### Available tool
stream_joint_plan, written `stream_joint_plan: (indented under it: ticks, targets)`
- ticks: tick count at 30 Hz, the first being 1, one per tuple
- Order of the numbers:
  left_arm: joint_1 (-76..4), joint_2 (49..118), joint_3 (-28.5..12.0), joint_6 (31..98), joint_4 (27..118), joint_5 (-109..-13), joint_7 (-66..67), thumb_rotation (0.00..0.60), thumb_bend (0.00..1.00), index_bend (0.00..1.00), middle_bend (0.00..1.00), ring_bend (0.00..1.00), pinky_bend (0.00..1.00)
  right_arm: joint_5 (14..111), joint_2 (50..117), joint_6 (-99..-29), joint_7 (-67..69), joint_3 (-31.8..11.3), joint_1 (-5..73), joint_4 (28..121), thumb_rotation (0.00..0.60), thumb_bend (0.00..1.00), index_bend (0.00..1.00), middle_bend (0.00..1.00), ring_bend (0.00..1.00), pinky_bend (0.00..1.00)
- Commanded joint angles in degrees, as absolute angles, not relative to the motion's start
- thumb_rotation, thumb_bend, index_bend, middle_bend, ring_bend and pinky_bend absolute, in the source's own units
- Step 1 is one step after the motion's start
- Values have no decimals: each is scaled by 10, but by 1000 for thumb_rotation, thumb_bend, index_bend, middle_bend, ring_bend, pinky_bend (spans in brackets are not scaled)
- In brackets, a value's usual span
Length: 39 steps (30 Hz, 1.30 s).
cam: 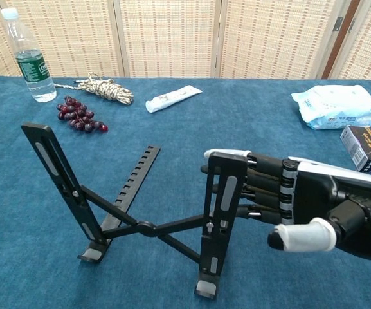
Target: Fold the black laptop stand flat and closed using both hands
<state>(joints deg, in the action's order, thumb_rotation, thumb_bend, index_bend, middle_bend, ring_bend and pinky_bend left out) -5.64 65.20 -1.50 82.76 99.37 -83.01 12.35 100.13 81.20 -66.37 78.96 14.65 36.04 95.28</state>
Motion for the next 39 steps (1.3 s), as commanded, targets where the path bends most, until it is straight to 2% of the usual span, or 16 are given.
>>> stream_joint_plan:
  ticks: [1, 25, 34, 39]
  targets:
    - [-56, 652, -15, 828, 994, -830, 124, 600, 228, 0, 38, 30, 0, 997, 817, -663, 797, 148, 356, 951, 600, 32, 0, 33, 0, 137]
    - [-61, 652, -12, 815, 989, -828, 121, 600, 227, 0, 38, 30, 0, 990, 859, -652, 853, 155, 336, 930, 600, 36, 0, 33, 0, 137]
    - [-96, 652, -16, 752, 967, -821, 87, 600, 228, 0, 38, 30, 0, 992, 842, -674, 824, 146, 328, 941, 600, 36, 0, 33, 0, 137]
    - [-132, 654, -17, 702, 945, -839, 46, 600, 228, 0, 38, 30, 0, 988, 806, -694, 798, 129, 328, 958, 600, 36, 0, 33, 0, 137]
